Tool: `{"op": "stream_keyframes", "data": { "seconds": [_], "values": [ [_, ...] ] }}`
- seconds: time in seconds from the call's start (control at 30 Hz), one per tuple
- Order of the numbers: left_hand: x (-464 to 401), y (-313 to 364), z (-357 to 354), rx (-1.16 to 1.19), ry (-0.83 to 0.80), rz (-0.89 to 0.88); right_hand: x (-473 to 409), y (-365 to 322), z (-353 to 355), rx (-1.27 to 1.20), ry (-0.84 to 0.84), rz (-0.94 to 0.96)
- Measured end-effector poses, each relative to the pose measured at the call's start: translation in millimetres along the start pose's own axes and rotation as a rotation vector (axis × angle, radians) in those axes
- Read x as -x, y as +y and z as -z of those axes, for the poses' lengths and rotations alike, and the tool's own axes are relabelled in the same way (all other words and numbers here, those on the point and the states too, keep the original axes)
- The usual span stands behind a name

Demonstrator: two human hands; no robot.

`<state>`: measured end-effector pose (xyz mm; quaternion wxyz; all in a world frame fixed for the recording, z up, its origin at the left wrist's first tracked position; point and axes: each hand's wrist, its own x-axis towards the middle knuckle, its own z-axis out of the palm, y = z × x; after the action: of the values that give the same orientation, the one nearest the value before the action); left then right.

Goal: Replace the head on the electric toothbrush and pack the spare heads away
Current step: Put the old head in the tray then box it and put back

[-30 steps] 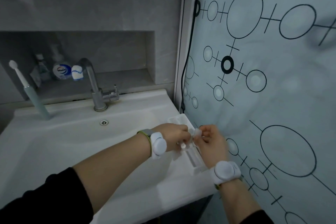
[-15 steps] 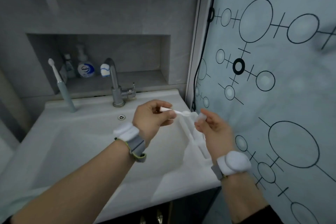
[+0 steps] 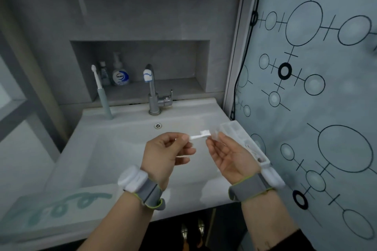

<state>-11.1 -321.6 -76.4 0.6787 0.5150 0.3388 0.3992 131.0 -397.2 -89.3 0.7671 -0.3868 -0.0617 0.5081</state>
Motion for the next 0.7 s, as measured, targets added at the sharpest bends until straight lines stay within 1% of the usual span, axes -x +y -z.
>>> {"op": "stream_keyframes", "data": {
  "seconds": [0.17,0.33,0.43,0.7],
  "values": [
    [7,1,11,-0.04,0.013,-0.057,5,7,-6,0.021,-0.022,0.031],
    [10,1,21,0.083,-0.001,-0.068,6,14,-12,0.054,-0.031,0.049],
    [10,0,23,0.108,0.015,-0.078,6,16,-12,0.096,-0.036,0.061],
    [5,-5,29,0.037,0.04,-0.129,6,21,-18,0.225,-0.015,0.155]
  ]
}}
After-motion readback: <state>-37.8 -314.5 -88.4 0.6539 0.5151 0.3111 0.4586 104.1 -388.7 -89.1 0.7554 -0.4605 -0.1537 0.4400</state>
